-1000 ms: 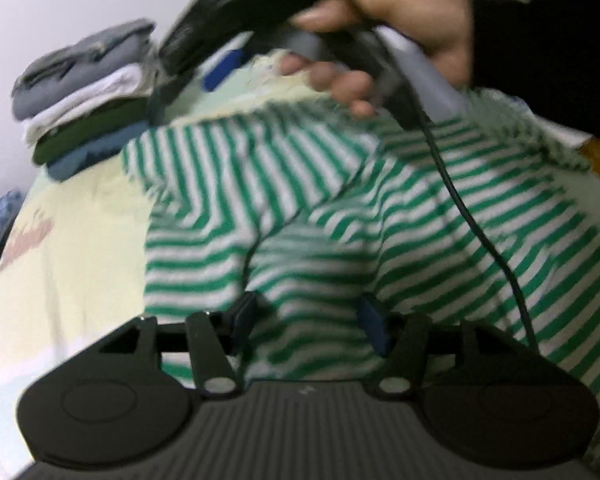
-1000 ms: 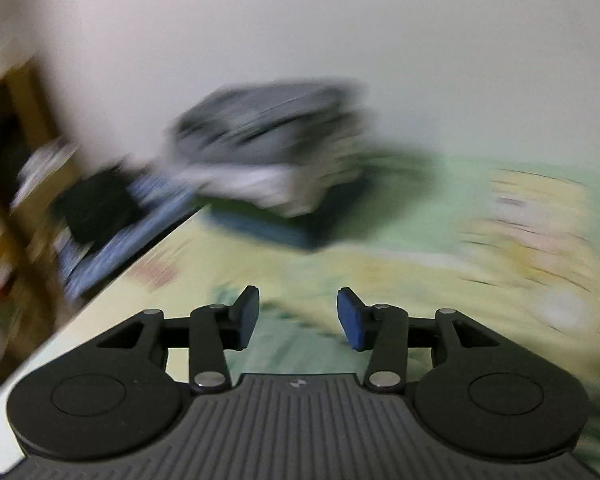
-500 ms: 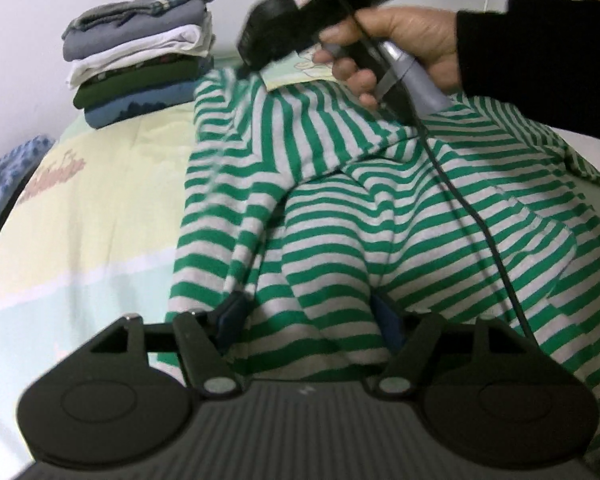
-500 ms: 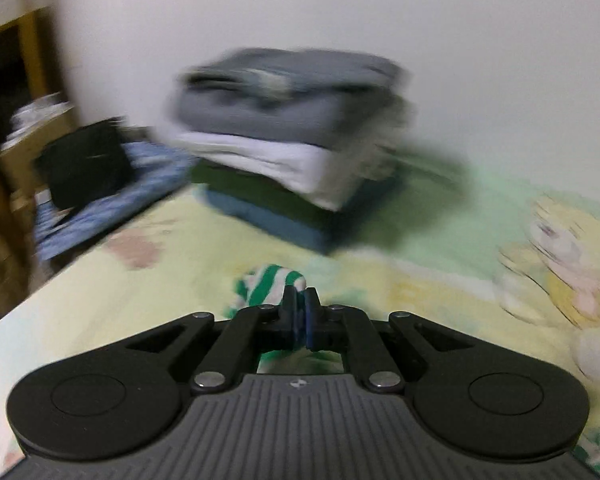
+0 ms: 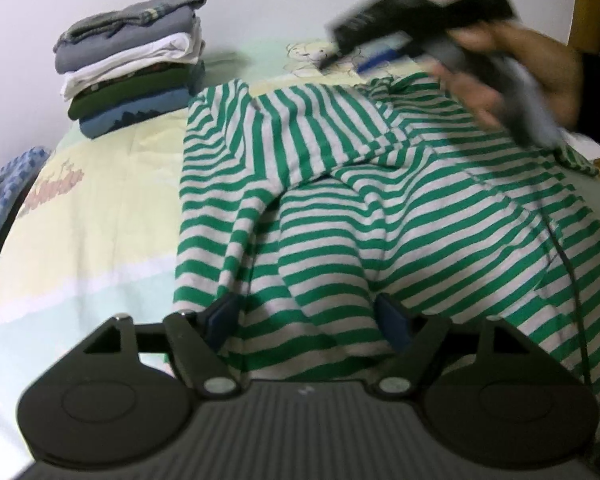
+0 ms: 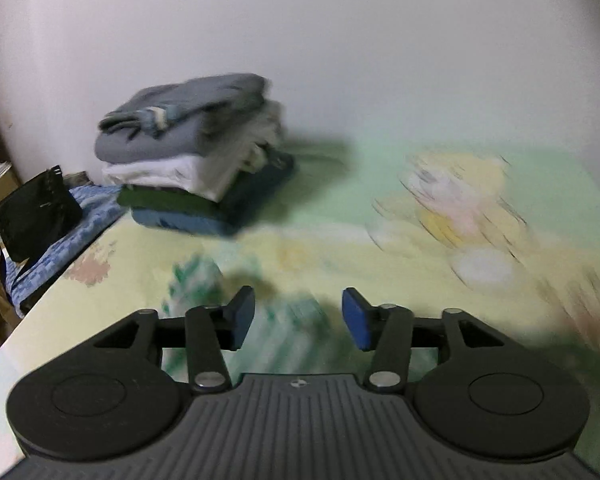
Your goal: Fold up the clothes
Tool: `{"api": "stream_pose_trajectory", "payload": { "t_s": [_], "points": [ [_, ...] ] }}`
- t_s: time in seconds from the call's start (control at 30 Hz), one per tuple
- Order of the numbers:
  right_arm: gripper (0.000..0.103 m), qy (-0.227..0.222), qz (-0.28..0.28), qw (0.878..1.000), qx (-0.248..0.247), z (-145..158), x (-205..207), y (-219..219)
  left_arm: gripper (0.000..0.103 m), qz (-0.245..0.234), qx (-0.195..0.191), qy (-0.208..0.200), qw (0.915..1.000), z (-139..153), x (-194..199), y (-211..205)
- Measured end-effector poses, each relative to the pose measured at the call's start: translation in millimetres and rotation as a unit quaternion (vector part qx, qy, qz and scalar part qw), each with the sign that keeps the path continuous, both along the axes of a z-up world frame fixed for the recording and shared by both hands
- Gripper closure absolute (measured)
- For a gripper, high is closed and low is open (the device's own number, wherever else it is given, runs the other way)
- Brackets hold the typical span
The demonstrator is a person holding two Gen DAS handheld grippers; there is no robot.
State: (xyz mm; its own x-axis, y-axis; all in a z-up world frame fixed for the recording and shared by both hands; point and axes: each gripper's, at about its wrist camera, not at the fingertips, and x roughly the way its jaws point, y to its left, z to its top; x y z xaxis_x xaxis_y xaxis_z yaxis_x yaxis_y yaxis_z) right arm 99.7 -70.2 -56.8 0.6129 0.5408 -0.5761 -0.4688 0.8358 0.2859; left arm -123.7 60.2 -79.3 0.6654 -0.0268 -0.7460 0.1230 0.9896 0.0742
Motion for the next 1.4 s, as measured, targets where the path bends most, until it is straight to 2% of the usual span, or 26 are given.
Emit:
{"api": "stream_pose_trajectory", "payload": {
  "t_s": [0.13,0.27,0.37,0.47,0.67,0.77,0.83,0.87,0.97,1.1,1.17,1.27,1.33,1.4],
  "points": [
    [0.050,0.048,-0.008,0.999,0.023,-10.2,-36.8,-30.4,0.022,0.001,-0.001,0.011,0.9999,-1.5,2.9,-0.5],
    [0.050,0.081,-0.016,0.995,0.060,-22.3,-54.6,-33.1,0.020,0.010,-0.003,0.020,0.9997,-2.5,5.2,-1.3],
    [0.053,0.070,-0.024,0.996,0.055,-22.7,-60.9,-28.1,0.017,0.018,0.004,0.018,0.9997,-1.1,2.9,-3.0],
    [0.053,0.039,-0.037,0.996,0.075,-13.8,-68.5,-35.1,0.015,0.026,0.005,0.016,0.9995,-1.2,-2.8,-3.9],
    [0.055,0.052,-0.009,0.996,0.066,-22.0,-58.1,-21.2,0.011,0.039,0.008,0.017,0.9991,-2.7,-10.3,-8.0],
    [0.058,0.061,-0.029,0.997,0.044,-25.9,-52.0,-8.7,0.011,0.044,0.007,0.013,0.9989,-3.3,-14.6,-8.1],
    [0.073,0.056,-0.028,0.997,0.052,-24.1,-50.4,-5.5,0.012,0.047,0.006,0.013,0.9988,-4.3,-16.5,-8.0],
    [0.097,0.051,-0.024,0.997,0.049,-22.9,-50.0,-3.6,0.012,0.047,0.005,0.014,0.9988,-4.7,-17.2,-8.2],
    [0.096,0.029,-0.019,0.999,0.041,-16.6,-51.0,0.6,0.012,0.048,0.004,0.010,0.9988,-3.3,-19.4,-8.0],
    [0.097,-0.021,-0.035,0.998,0.042,7.5,-59.8,-10.4,0.011,0.050,0.004,0.008,0.9987,-2.2,-21.3,-5.7],
    [0.097,-0.036,-0.046,0.998,0.024,13.9,-62.9,-15.9,0.011,0.051,0.004,0.010,0.9986,-3.1,-21.5,-4.0],
    [0.097,-0.022,-0.063,0.998,-0.006,3.1,-57.6,-20.4,0.011,0.048,0.002,0.011,0.9988,-2.5,-21.0,-4.5],
    [0.097,0.014,-0.065,0.998,-0.019,-12.2,-49.7,-20.6,0.011,0.043,0.007,0.011,0.9990,-1.4,-20.9,-6.9],
    [0.089,0.047,-0.070,0.996,-0.016,-25.6,-44.8,-22.0,0.011,0.038,0.016,0.011,0.9991,-0.2,-22.1,-8.7]
  ]
}}
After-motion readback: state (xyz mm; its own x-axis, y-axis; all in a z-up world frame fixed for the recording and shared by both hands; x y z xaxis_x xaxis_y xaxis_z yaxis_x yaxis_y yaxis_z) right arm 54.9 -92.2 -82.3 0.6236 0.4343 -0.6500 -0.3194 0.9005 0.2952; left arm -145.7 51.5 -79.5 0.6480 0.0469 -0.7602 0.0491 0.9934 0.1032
